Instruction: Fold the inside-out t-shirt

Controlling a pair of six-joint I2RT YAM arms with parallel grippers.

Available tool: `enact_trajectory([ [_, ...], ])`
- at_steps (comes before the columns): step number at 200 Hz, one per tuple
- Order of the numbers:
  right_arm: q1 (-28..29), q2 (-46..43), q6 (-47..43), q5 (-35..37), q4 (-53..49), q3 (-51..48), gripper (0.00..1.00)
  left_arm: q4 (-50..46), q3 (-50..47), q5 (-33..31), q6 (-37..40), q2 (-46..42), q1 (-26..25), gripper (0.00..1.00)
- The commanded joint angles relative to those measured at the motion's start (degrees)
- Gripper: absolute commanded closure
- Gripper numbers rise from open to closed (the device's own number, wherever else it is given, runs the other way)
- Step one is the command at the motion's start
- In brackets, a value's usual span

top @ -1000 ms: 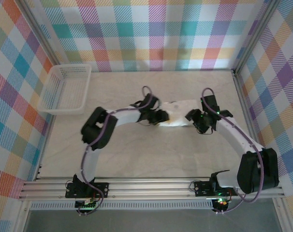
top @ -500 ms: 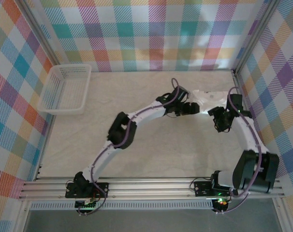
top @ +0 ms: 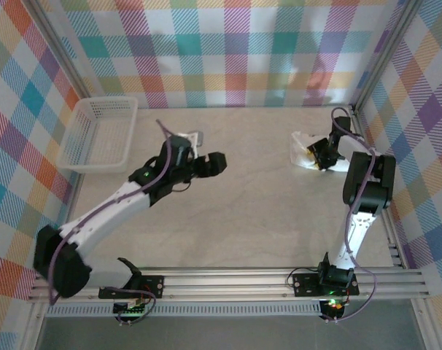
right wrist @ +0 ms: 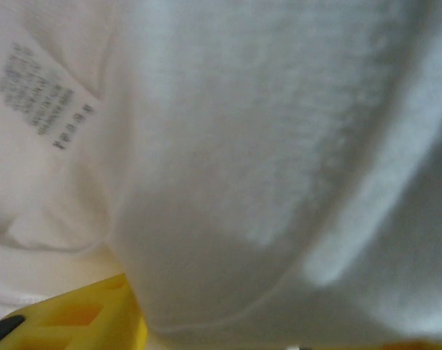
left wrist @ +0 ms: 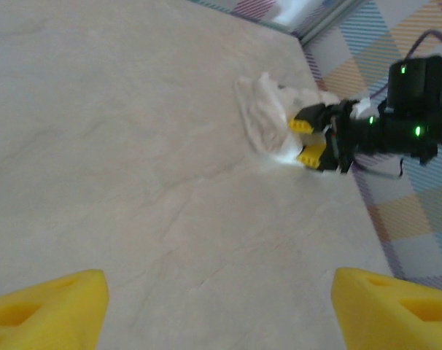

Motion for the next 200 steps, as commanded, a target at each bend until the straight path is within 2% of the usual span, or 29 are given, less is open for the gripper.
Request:
enact_trajectory([
  [1,-0.4,6.9,-3.3,3.7,-2.8,9.6,0.47,-7.9,-6.8,-8.3,0.5,-6.5,0.1,0.22],
  [41,-0.4,21.4,-7.3,4.7,-10.1,33.3,0.46,-10.3,-16.9,-18.4,-3.0,-20.0,0.3,0.19],
  [58,-0.4,28.4,-10.8,5.8,-14.3,46.0,0.44,-10.5,-19.8,-23.1,-4.2,-24.2,0.4,0.03],
  [79,-0.5,35.1,-14.4,5.8,-20.8,60.9,0.42,-11.0,-21.6,-27.0,-3.1,-27.4,0.4,0.0],
  [91,-0.5,35.5,-16.0,5.1,-22.4,64.4,0.41,-10.7,-22.2,-29.1,-1.2,-28.4,0.4,0.0],
  [105,-0.5,32.3,-17.9,3.6,-22.6,63.2,0.4,-10.5,-23.3,-32.6,1.4,-29.2,0.4,0.0],
  [125,-0.5,22.2,-19.9,-2.6,-23.7,52.9,0.37,-10.7,-25.1,-41.1,4.3,-30.6,0.5,0.0],
  [135,-0.1,13.3,-21.5,-9.0,-19.0,39.8,0.37,-8.2,-27.2,-44.2,8.2,-32.0,0.5,0.0],
  [146,0.8,1.1,-22.9,-11.1,-8.8,21.1,0.35,-4.3,-29.7,-47.6,12.8,-34.1,0.9,0.0],
  [158,1.6,-12.5,-24.4,-8.6,1.1,2.8,0.28,3.1,-33.5,-50.2,18.3,-36.2,2.1,0.0],
  [170,2.2,-23.9,-25.0,-4.2,5.4,-10.3,0.2,10.9,-37.6,-51.0,24.0,-37.3,4.5,0.0],
  [184,2.6,-35.1,-26.3,-1.6,10.2,-23.0,0.1,16.8,-40.7,-49.6,28.1,-36.6,8.5,0.0],
  [200,4.8,-45.8,-28.8,5.7,19.9,-37.7,0.01,22.7,-42.5,-46.0,29.6,-32.7,14.1,0.0],
])
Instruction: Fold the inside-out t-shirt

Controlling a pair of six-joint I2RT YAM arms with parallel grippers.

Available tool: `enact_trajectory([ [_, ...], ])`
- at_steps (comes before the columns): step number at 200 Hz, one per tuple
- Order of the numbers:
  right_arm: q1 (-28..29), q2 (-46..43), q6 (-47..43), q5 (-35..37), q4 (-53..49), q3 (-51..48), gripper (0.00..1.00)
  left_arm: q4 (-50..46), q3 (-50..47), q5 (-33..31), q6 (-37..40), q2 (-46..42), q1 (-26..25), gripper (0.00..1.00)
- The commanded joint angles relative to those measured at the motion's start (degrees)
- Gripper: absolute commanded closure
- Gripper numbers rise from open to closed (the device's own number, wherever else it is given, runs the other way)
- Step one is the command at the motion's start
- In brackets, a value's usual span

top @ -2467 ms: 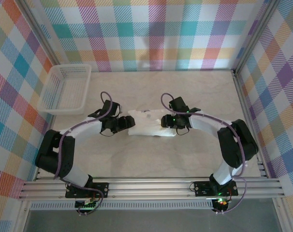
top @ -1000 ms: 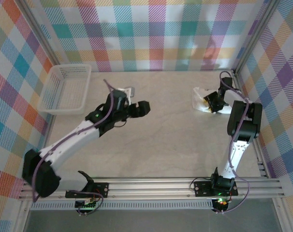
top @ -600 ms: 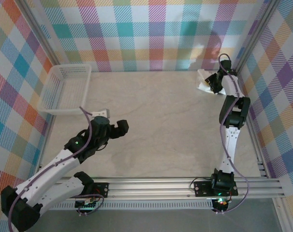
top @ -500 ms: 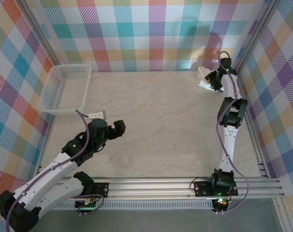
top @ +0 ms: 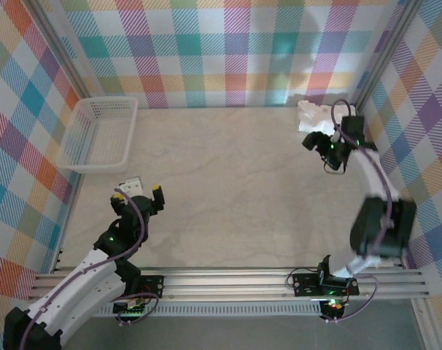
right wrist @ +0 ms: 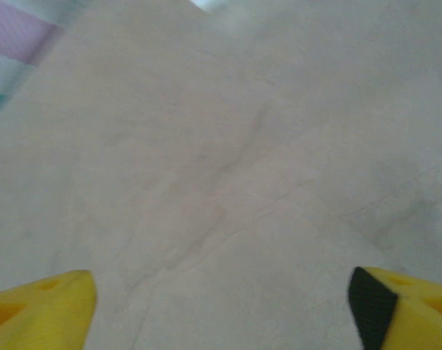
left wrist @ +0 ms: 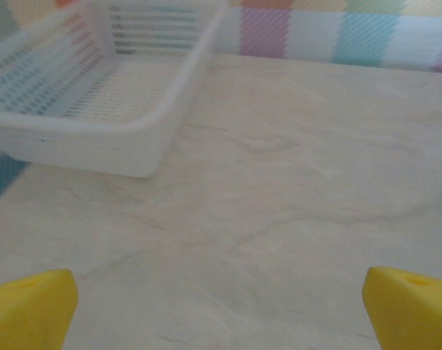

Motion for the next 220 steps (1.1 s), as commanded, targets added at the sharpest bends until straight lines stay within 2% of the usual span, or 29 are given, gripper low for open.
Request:
enact_trajectory([
  [1,2.4,-11.1,-5.6,8.9,18.5,-18.0,0.0,15.1,-2.5,0.7,8.8,3.8,6.6,0.0],
  [20,7.2,-18.9,-13.1,19.7,39.0,-35.5,0.0,24.6,-3.6,10.6,10.5,12.4,13.1,0.0],
  [30,10.0,-19.0,-19.4,24.6,49.5,-41.8,0.0,30.8,-3.6,15.0,11.4,18.4,15.7,0.0],
  [37,11.0,-17.2,-22.0,26.2,53.3,-43.6,0.0,34.6,-3.3,17.8,11.5,22.3,17.3,0.0],
  [60,11.1,-7.5,-26.2,22.7,55.9,-39.8,0.0,47.2,-1.8,24.8,10.1,35.4,21.1,0.0],
  [68,11.3,-4.2,-28.2,20.3,64.8,-40.4,0.0,49.7,-0.9,27.1,9.7,39.6,22.3,0.0],
  [72,11.1,-2.5,-28.4,18.9,68.5,-40.9,0.0,50.3,-0.3,27.4,9.6,41.4,22.5,0.0],
  [78,11.0,0.1,-27.8,19.5,67.0,-39.4,0.0,52.0,0.2,28.0,9.4,44.3,23.0,0.0],
  [84,10.5,3.4,-27.9,18.4,72.7,-39.8,0.0,54.8,0.1,29.1,9.2,47.3,23.6,0.0],
  [92,7.9,2.0,-25.9,14.7,69.6,-40.3,0.0,58.8,-0.1,30.9,9.1,52.0,24.4,0.0],
  [97,6.6,3.1,-24.5,13.3,73.8,-41.7,0.0,63.2,-0.1,31.7,9.5,54.8,24.7,0.0],
  [103,6.3,5.8,-23.6,15.3,81.5,-43.7,0.0,58.0,1.2,32.9,9.4,54.1,25.0,0.0],
  [109,6.3,4.5,-23.2,16.0,77.8,-43.6,0.0,51.4,3.3,32.8,9.0,52.3,25.0,0.0],
  [116,6.4,3.8,-23.0,16.6,74.7,-42.2,0.0,54.4,3.6,32.5,9.5,54.0,24.8,0.0],
  [123,7.0,5.0,-23.9,17.0,77.5,-42.5,0.0,52.2,4.0,32.4,9.6,53.5,24.5,0.0],
  [134,7.2,4.0,-24.3,16.1,73.4,-41.3,0.0,53.1,3.8,32.1,9.8,53.7,24.4,0.0],
  [151,7.2,4.4,-25.4,13.8,73.8,-41.2,0.0,52.6,3.9,32.2,9.7,53.5,24.4,0.0],
  [220,7.2,4.6,-25.5,13.2,73.0,-40.7,0.0,52.7,3.9,32.2,9.8,53.5,24.4,0.0],
])
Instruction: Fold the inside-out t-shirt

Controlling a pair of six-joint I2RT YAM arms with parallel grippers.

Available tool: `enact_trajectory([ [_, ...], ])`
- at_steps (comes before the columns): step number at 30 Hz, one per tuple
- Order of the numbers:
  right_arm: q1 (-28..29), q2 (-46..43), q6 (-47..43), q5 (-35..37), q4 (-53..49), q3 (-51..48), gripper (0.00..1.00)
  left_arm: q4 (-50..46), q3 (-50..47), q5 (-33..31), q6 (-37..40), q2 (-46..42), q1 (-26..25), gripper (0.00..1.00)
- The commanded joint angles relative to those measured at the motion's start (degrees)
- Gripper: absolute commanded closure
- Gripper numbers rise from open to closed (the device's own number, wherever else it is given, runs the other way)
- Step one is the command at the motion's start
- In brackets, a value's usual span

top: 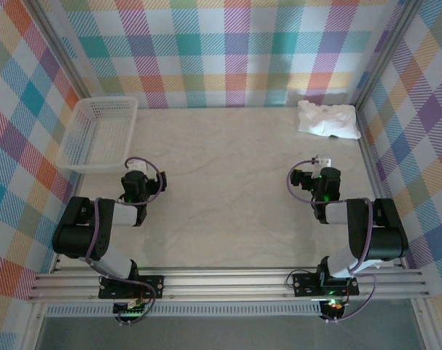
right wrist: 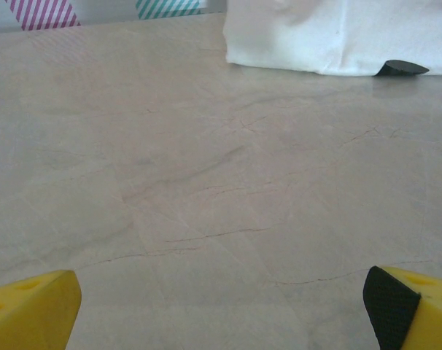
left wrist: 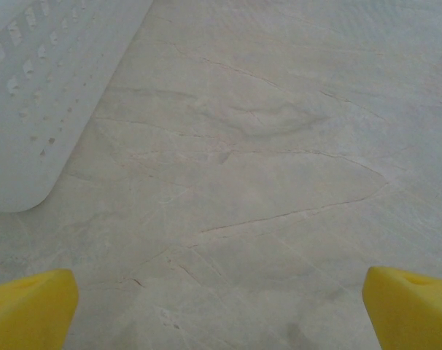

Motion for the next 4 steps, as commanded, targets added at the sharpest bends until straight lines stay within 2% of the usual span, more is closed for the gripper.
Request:
enact_trajectory([
  [1,0.2,0.5,-1.0,-1.4,1.6,1.2,0.0,1.8,0.6,0.6,0.6,-0.6,0.3,0.0],
  [4,0.2,0.2,-1.2,-1.3,2.5,0.6,0.0,1.8,0.6,0.6,0.7,-0.6,0.3,0.0],
])
